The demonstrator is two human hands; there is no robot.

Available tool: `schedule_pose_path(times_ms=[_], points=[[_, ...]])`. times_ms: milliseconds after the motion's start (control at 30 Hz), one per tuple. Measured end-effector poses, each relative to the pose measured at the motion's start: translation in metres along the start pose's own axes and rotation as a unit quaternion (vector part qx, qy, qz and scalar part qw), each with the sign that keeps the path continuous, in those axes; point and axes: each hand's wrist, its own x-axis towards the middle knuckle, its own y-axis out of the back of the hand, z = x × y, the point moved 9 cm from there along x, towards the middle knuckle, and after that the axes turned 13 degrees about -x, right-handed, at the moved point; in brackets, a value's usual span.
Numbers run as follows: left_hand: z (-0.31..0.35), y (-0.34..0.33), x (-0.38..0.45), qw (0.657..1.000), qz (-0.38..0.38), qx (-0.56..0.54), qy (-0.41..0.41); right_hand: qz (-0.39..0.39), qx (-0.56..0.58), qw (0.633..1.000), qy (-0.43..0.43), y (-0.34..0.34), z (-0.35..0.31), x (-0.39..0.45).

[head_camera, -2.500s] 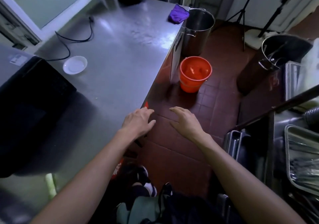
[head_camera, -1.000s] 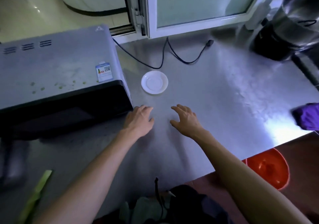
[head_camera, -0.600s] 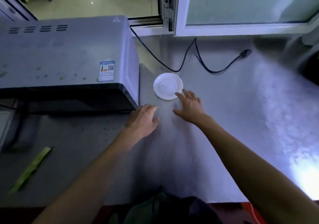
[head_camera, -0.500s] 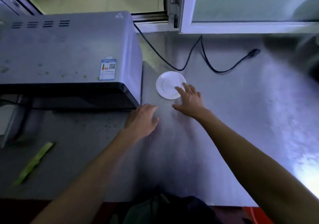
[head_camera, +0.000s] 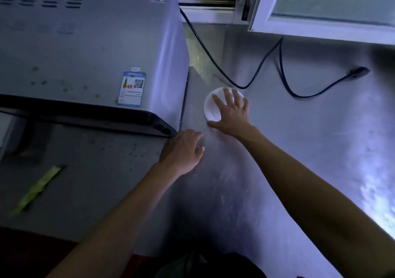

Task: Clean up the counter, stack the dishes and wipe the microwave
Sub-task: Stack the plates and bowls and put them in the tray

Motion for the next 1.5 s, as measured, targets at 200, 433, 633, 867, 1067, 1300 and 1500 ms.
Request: schedule_pose_path(times_ms=[200,433,633,867,1067,1300,1500], points=[[0.0,-0.013,0.004,1.0,-0.017,-0.001,-0.004,-0.037,-0.009,0.999,-0.008,-0.008,0.002,0.016],[-0.001,-0.01,-0.007,1.0,-0.018,0.0,-0.013,-0.071,-0.022,0.997,-0.018,-0.016,-0.004,-0.007],[-0.017,-0.004,-0.039,1.0,-0.012,0.0,-0.008,-0.068,-0.005,0.997,-0.039,-0.022,-0.017,-0.064],[-0.06,-0.002,-0.086,1.0,0.007,-0.013,0.016,-0.058,0.0,0.998,0.004,-0.029,-0.072,-0.142],[-0.106,0.014,-0.134,0.999,0.038,-0.028,0.02,-0.051,-0.022,0.998,0.03,-0.018,-0.14,-0.172],[-0.208,0.04,-0.217,0.996,0.056,-0.048,0.047,-0.035,-0.058,0.995,0.069,-0.006,-0.257,-0.194],[-0.316,0.064,-0.306,0.987,0.107,-0.078,0.092,-0.018,-0.069,0.991,0.11,0.003,-0.384,-0.216]])
